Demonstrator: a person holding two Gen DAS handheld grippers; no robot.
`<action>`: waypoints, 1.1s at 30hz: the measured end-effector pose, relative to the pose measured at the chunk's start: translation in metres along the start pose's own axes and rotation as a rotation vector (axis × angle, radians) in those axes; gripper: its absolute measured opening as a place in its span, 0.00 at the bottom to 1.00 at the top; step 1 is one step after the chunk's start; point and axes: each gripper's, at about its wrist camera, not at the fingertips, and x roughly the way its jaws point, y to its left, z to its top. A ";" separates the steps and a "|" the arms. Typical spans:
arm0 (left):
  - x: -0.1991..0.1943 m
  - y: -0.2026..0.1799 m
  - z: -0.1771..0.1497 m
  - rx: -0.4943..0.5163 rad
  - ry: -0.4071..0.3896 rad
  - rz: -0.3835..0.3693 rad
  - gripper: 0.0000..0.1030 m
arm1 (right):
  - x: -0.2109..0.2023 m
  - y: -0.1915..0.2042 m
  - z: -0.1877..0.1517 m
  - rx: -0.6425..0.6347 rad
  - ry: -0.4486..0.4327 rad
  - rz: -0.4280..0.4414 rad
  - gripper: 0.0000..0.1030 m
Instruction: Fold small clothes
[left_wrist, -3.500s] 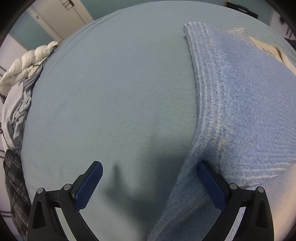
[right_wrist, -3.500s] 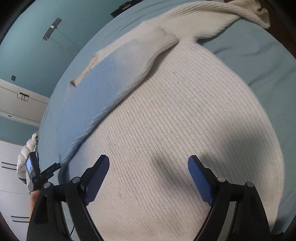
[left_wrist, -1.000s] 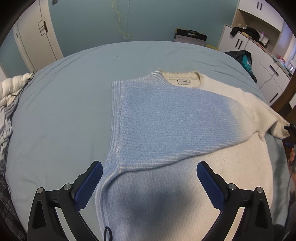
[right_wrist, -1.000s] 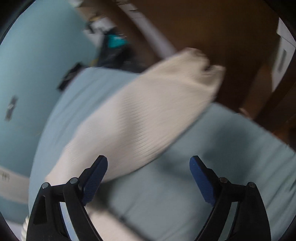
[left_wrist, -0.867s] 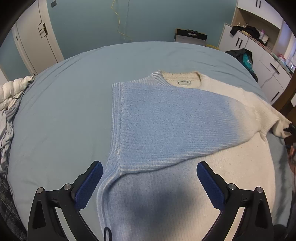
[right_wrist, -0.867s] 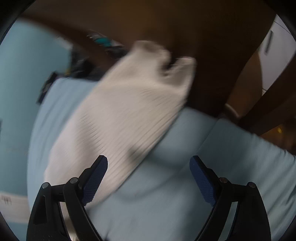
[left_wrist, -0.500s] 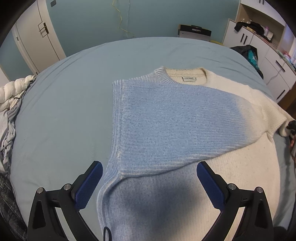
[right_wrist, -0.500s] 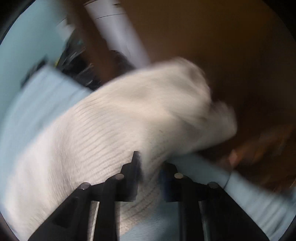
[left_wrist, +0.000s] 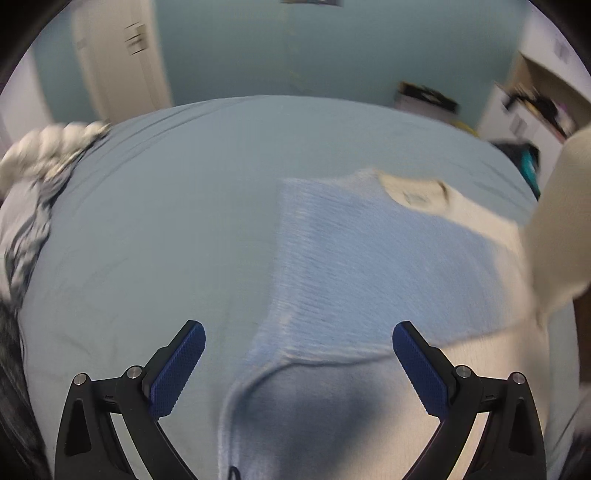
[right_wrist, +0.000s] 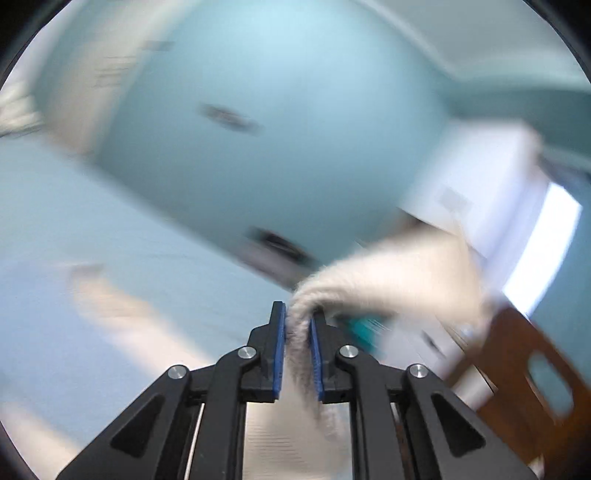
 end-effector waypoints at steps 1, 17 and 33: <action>-0.002 0.011 0.001 -0.042 -0.015 0.017 1.00 | -0.008 0.032 0.009 -0.054 0.017 0.090 0.59; 0.023 0.019 -0.011 -0.116 0.066 -0.026 1.00 | -0.012 0.033 -0.091 0.480 0.486 0.223 0.90; 0.168 -0.109 0.065 0.135 0.233 0.002 0.98 | 0.122 -0.023 -0.227 0.991 0.869 0.212 0.90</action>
